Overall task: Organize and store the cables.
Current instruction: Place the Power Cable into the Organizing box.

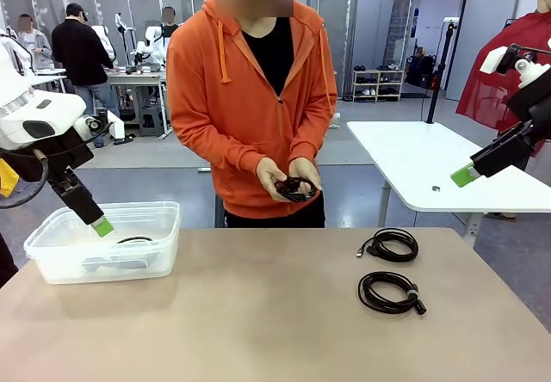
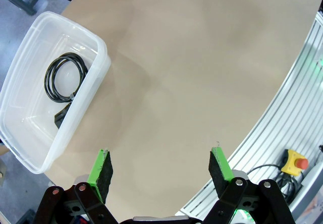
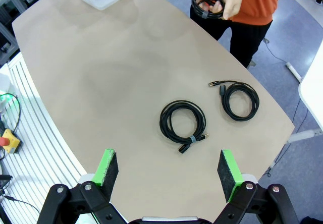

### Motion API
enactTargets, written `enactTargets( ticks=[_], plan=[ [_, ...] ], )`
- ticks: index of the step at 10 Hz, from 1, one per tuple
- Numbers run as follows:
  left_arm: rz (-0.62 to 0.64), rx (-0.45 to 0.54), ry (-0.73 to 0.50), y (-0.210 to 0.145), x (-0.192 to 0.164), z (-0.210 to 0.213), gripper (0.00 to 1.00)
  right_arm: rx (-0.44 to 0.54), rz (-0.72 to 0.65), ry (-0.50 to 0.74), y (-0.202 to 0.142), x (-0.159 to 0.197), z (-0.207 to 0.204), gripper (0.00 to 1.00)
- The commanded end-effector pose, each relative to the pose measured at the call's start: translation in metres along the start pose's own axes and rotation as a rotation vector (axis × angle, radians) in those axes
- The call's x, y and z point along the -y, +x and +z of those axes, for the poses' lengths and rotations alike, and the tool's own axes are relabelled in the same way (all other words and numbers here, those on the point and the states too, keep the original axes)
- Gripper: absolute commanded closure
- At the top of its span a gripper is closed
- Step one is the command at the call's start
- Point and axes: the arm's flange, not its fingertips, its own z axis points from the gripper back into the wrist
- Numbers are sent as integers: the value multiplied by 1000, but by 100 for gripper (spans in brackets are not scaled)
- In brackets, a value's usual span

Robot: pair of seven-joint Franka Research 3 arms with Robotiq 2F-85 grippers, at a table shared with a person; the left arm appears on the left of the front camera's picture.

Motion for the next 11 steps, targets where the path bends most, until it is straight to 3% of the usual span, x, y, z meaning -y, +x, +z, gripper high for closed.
enactTargets(
  ticks=[1,11],
  plan=[
    [14,-19,-2,0,1,4,4,1,4,4,0,0,0,0],
    [14,-19,-2,0,1,4,4,1,4,4,0,0,0,0]
  ],
)
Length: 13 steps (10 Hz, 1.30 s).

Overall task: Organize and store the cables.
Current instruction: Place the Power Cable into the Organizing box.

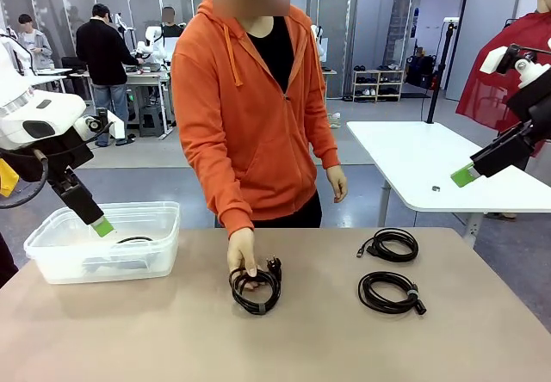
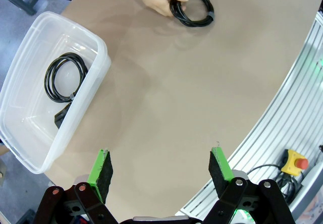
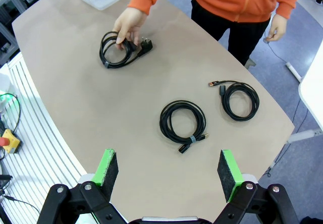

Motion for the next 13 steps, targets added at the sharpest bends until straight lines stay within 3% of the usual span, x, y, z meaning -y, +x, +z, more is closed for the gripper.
enactTargets(
  ticks=[1,13],
  plan=[
    [14,-19,-2,0,1,4,4,1,4,4,0,0,0,0],
    [14,-19,-2,0,1,4,4,1,4,4,0,0,0,0]
  ],
)
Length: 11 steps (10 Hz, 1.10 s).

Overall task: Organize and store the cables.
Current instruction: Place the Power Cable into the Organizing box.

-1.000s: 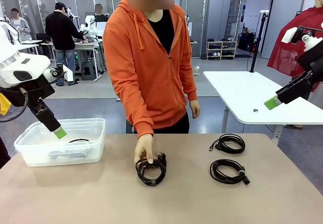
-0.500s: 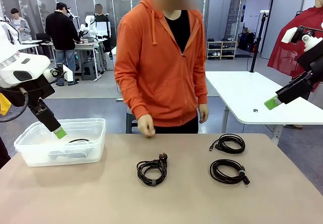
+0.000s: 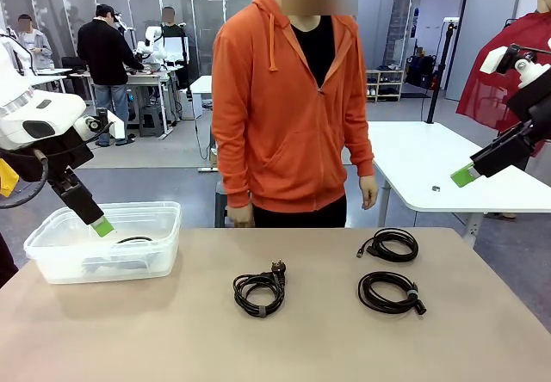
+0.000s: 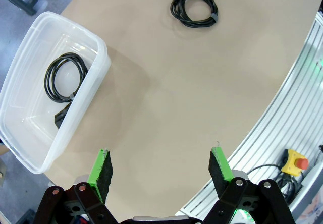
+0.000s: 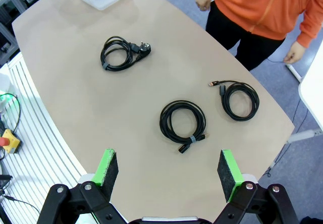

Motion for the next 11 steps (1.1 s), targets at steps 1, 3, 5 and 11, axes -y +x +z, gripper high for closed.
enactTargets(
  ticks=[1,3,5,11],
  plan=[
    [0,0,0,0,0,0,4,1,4,4,0,0,0,0],
    [-103,-32,-2,17,12,-3,4,1,4,4,0,0,0,0],
    [-144,13,-34,27,20,1,4,1,4,4,0,0,0,0],
    [-462,-86,-26,104,75,-44,4,1,4,4,0,0,0,0]
  ],
)
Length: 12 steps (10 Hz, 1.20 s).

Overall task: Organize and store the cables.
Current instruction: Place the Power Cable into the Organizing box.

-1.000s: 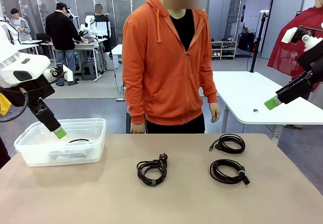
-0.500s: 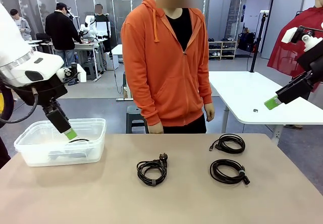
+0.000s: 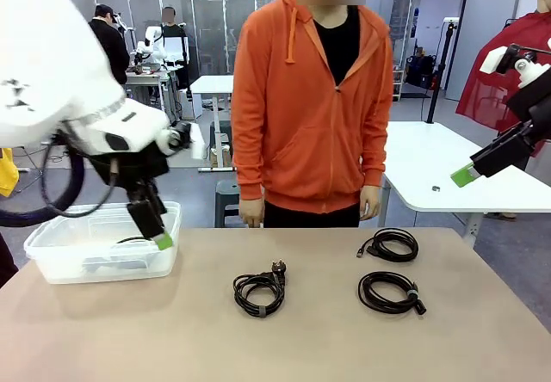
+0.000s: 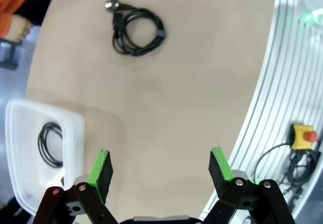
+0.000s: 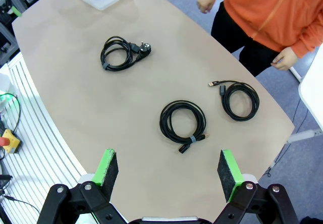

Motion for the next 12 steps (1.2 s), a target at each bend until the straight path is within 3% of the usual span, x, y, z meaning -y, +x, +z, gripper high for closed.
enactTargets(
  ticks=[1,3,8,12],
  plan=[
    [-97,-55,38,35,-6,-19,4,1,4,4,0,0,0,0],
    [-134,-90,7,56,-1,-33,4,1,4,4,0,0,0,0],
    [-19,-105,-21,111,-26,-66,4,1,4,4,0,0,0,0],
    [-70,-150,-19,144,-39,-86,4,1,4,4,0,0,0,0]
  ],
)
